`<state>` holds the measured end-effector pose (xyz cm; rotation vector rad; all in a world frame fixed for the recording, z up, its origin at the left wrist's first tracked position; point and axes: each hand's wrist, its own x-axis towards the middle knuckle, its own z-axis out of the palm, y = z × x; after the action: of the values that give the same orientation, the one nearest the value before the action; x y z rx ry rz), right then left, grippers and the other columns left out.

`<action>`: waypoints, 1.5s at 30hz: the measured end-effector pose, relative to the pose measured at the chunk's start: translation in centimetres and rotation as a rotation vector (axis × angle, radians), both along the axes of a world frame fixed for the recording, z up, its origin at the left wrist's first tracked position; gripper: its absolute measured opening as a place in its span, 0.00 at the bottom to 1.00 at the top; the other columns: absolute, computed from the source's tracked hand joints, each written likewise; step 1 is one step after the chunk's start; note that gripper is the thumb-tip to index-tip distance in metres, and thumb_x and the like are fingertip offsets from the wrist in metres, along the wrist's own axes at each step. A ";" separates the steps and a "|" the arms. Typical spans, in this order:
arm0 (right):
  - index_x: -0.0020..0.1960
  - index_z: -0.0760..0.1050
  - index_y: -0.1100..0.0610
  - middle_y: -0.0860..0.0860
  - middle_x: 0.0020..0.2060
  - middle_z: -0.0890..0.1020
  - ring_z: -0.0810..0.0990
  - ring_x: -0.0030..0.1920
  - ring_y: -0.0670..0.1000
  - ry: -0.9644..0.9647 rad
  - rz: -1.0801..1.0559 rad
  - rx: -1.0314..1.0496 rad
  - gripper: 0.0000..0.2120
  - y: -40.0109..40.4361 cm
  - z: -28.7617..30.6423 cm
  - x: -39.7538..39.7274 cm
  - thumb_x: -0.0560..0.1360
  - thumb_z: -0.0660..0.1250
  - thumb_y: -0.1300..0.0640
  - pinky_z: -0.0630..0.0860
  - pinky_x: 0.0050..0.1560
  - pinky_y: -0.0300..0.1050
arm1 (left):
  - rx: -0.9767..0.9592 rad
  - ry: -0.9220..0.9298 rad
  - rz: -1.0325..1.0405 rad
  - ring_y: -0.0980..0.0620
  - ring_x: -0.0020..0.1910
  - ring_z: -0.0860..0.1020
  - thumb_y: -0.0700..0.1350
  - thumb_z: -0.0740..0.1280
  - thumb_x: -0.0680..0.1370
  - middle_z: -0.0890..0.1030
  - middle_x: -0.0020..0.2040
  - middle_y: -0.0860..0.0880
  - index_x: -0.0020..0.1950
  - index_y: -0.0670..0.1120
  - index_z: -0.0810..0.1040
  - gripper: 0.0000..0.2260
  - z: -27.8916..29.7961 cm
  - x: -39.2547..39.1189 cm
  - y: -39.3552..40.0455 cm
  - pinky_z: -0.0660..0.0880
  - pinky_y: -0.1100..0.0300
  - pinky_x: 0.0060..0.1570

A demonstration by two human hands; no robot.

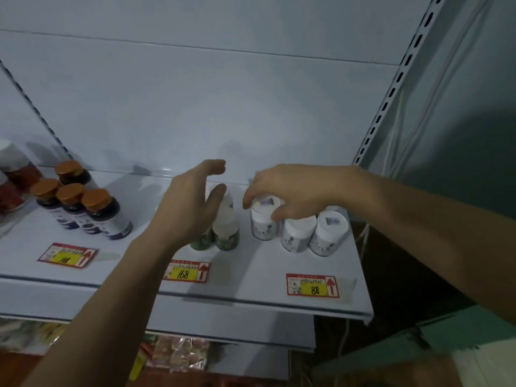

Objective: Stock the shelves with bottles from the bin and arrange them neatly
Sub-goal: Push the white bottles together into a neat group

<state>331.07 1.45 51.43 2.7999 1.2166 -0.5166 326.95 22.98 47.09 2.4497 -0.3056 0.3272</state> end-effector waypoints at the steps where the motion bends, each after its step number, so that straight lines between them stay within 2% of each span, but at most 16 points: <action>1: 0.70 0.71 0.41 0.48 0.62 0.75 0.74 0.61 0.52 0.005 0.007 -0.017 0.24 0.1 -0.4 -0.1 0.76 0.72 0.53 0.74 0.62 0.55 | 0.005 -0.004 0.002 0.51 0.69 0.74 0.46 0.65 0.82 0.76 0.71 0.53 0.73 0.49 0.71 0.19 0.1 0.0 0.1 0.66 0.60 0.64; 7: 0.69 0.72 0.42 0.45 0.62 0.76 0.74 0.61 0.50 0.008 0.001 -0.027 0.26 -0.1 -1.0 -0.8 0.74 0.74 0.52 0.74 0.61 0.53 | 0.007 0.011 -0.029 0.49 0.68 0.75 0.46 0.65 0.82 0.77 0.70 0.53 0.71 0.50 0.73 0.17 0.1 -0.1 -0.4 0.70 0.56 0.64; 10: 0.72 0.69 0.41 0.45 0.66 0.75 0.73 0.64 0.49 0.025 -0.076 0.015 0.30 -0.7 -1.1 -1.2 0.73 0.76 0.49 0.72 0.64 0.50 | 0.025 0.008 -0.086 0.50 0.66 0.76 0.47 0.65 0.82 0.78 0.68 0.53 0.70 0.50 0.74 0.17 -0.1 0.1 -0.9 0.70 0.60 0.60; 12: 0.74 0.68 0.41 0.44 0.69 0.74 0.72 0.66 0.47 0.047 -0.188 0.172 0.31 -1.9 -0.3 -1.8 0.74 0.76 0.48 0.70 0.66 0.47 | 0.032 0.015 -0.121 0.51 0.64 0.76 0.47 0.66 0.81 0.78 0.67 0.54 0.69 0.50 0.74 0.16 -0.3 0.2 -1.2 0.70 0.60 0.59; 14: 0.72 0.70 0.42 0.44 0.68 0.74 0.72 0.63 0.44 0.027 -0.295 0.348 0.27 -3.7 0.5 -2.6 0.76 0.74 0.49 0.70 0.63 0.43 | 0.033 0.014 -0.169 0.54 0.61 0.76 0.49 0.67 0.81 0.79 0.66 0.55 0.67 0.51 0.75 0.15 -0.3 0.1 -1.4 0.71 0.59 0.58; 15: 0.71 0.71 0.43 0.44 0.66 0.75 0.72 0.61 0.43 -0.006 -0.321 0.365 0.25 -4.5 0.6 -3.1 0.77 0.73 0.50 0.70 0.61 0.42 | 0.041 0.017 -0.205 0.56 0.59 0.76 0.50 0.67 0.80 0.79 0.64 0.56 0.66 0.51 0.76 0.14 -0.3 0.1 -1.7 0.72 0.59 0.58; 17: 0.70 0.73 0.43 0.45 0.64 0.76 0.72 0.60 0.44 -0.067 -0.361 0.264 0.23 -5.5 0.4 -3.8 0.77 0.72 0.48 0.71 0.61 0.45 | 0.110 0.018 -0.314 0.59 0.55 0.75 0.53 0.69 0.78 0.80 0.62 0.56 0.63 0.52 0.77 0.14 -0.3 0.1 -2.3 0.72 0.61 0.57; 19: 0.71 0.71 0.44 0.47 0.62 0.76 0.74 0.61 0.49 -0.148 -0.403 0.132 0.26 -5.7 -0.4 -4.3 0.76 0.70 0.40 0.72 0.62 0.52 | 0.217 0.029 -0.420 0.58 0.53 0.74 0.55 0.71 0.77 0.80 0.61 0.55 0.61 0.53 0.77 0.14 -0.3 0.3 -3.2 0.72 0.63 0.55; 21: 0.72 0.71 0.44 0.48 0.60 0.77 0.75 0.61 0.53 -0.229 -0.425 0.044 0.31 -5.5 -1.4 -4.5 0.74 0.68 0.34 0.72 0.61 0.56 | 0.292 0.054 -0.478 0.55 0.53 0.76 0.55 0.73 0.75 0.80 0.60 0.54 0.60 0.53 0.79 0.15 -0.3 0.6 -3.9 0.75 0.59 0.54; 24: 0.71 0.73 0.44 0.48 0.57 0.79 0.76 0.58 0.53 -0.270 -0.442 0.025 0.33 -5.2 -2.5 -4.7 0.71 0.68 0.30 0.71 0.58 0.54 | 0.341 0.066 -0.516 0.51 0.53 0.78 0.53 0.75 0.73 0.81 0.57 0.54 0.57 0.54 0.80 0.14 -0.6 1.1 -4.3 0.77 0.51 0.56; 27: 0.70 0.75 0.45 0.45 0.57 0.82 0.77 0.58 0.52 -0.231 -0.483 0.112 0.32 -5.5 -2.7 -4.7 0.70 0.71 0.31 0.71 0.58 0.52 | 0.343 0.079 -0.529 0.51 0.52 0.78 0.52 0.77 0.73 0.80 0.56 0.55 0.55 0.55 0.80 0.13 -1.1 1.5 -4.2 0.78 0.49 0.56; 30: 0.68 0.76 0.45 0.44 0.57 0.84 0.79 0.55 0.50 -0.163 -0.520 0.193 0.31 -5.6 -2.7 -4.9 0.68 0.74 0.35 0.76 0.59 0.54 | 0.330 0.077 -0.522 0.51 0.52 0.78 0.50 0.77 0.73 0.80 0.56 0.54 0.55 0.54 0.80 0.13 -1.2 1.9 -4.1 0.78 0.49 0.55; 34: 0.67 0.75 0.43 0.43 0.55 0.83 0.81 0.52 0.48 -0.094 -0.576 0.294 0.31 -5.9 -3.1 -5.1 0.66 0.77 0.39 0.80 0.55 0.54 | 0.301 0.076 -0.524 0.51 0.52 0.78 0.50 0.77 0.73 0.81 0.56 0.54 0.55 0.54 0.80 0.13 -1.4 2.1 -4.2 0.78 0.49 0.54; 40: 0.65 0.76 0.45 0.42 0.55 0.83 0.81 0.51 0.45 -0.061 -0.588 0.384 0.28 -6.4 -3.6 -5.4 0.67 0.79 0.41 0.80 0.53 0.51 | 0.262 0.087 -0.500 0.52 0.51 0.79 0.50 0.77 0.72 0.81 0.56 0.54 0.57 0.54 0.80 0.15 -1.8 2.1 -4.4 0.79 0.49 0.55; 42: 0.64 0.77 0.45 0.42 0.54 0.81 0.79 0.51 0.44 -0.075 -0.591 0.395 0.24 -6.9 -3.2 -5.4 0.71 0.76 0.40 0.77 0.50 0.45 | 0.267 0.084 -0.503 0.52 0.51 0.79 0.51 0.77 0.72 0.81 0.57 0.54 0.57 0.54 0.80 0.15 -1.8 2.2 -4.4 0.79 0.50 0.55; 45: 0.57 0.78 0.47 0.42 0.50 0.78 0.78 0.48 0.43 -0.132 -0.630 0.462 0.14 -8.6 -1.7 -5.8 0.75 0.72 0.43 0.71 0.42 0.37 | 0.273 0.085 -0.514 0.53 0.51 0.79 0.51 0.77 0.72 0.81 0.57 0.54 0.57 0.53 0.80 0.15 -1.9 2.3 -4.4 0.79 0.50 0.55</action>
<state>325.32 -7.18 49.75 3.5335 0.4417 -0.0531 329.24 18.57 45.23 2.5225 -0.9721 -0.0455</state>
